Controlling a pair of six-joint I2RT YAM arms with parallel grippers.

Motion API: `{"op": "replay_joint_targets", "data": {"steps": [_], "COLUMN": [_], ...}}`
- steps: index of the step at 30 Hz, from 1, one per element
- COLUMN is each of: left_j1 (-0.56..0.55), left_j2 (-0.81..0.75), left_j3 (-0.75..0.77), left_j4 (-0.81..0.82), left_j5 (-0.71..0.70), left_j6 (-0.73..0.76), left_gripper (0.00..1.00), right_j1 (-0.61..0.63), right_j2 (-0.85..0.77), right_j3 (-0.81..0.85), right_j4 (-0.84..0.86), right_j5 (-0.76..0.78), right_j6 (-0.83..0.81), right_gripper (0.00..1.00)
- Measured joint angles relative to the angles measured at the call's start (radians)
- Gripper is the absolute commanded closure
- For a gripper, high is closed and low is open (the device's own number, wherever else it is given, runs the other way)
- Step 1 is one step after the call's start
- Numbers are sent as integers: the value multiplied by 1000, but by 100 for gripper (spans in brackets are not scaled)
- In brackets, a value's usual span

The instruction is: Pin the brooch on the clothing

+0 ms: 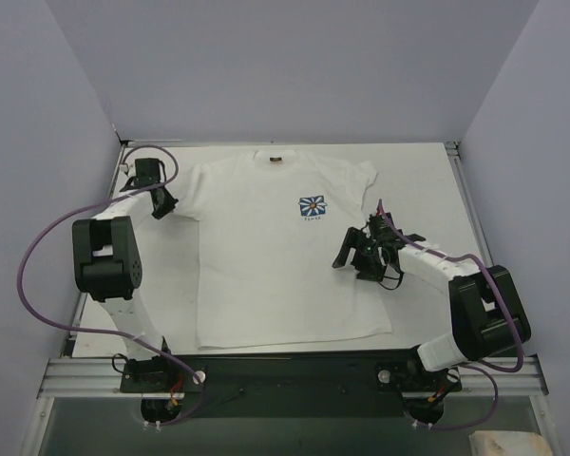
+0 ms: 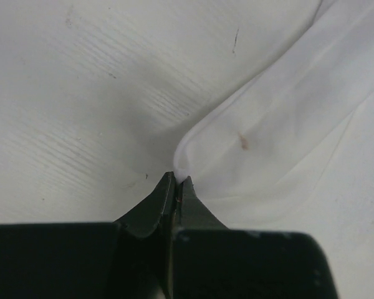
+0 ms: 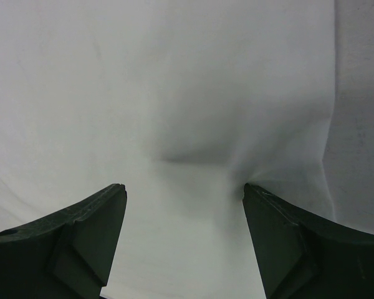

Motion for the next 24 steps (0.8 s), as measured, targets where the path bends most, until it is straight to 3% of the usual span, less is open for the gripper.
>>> {"op": "replay_joint_targets", "data": {"steps": [4,10,11,12,14,20,24], "left_j1": [10,42,48,55,64,48,-61], "left_j2": [-31,-72,-74,-79,-92,-157,-225], "left_j3": [-78,-147,-149,-153,-162,-174,-166], "left_j4": [51,87,93,101,110,117,115], "left_j5": [-24,-36,-36,-36,-36,-31,-34], "left_j6": [-36,-64,-64,-70,-73,-71,-27], "left_gripper": [98,59,42,35,28,28,39], "right_j1": [4,6,6,6,6,12,10], "right_j2": [2,3,3,3,3,16,21], "right_j3": [0,0,0,1,3,50,141], "right_j4": [5,9,9,9,7,-32,-52], "right_j5": [-2,-3,-3,-3,-3,4,17], "right_j6": [0,0,0,0,0,-8,-27], "right_gripper": [22,22,22,22,22,21,22]}}
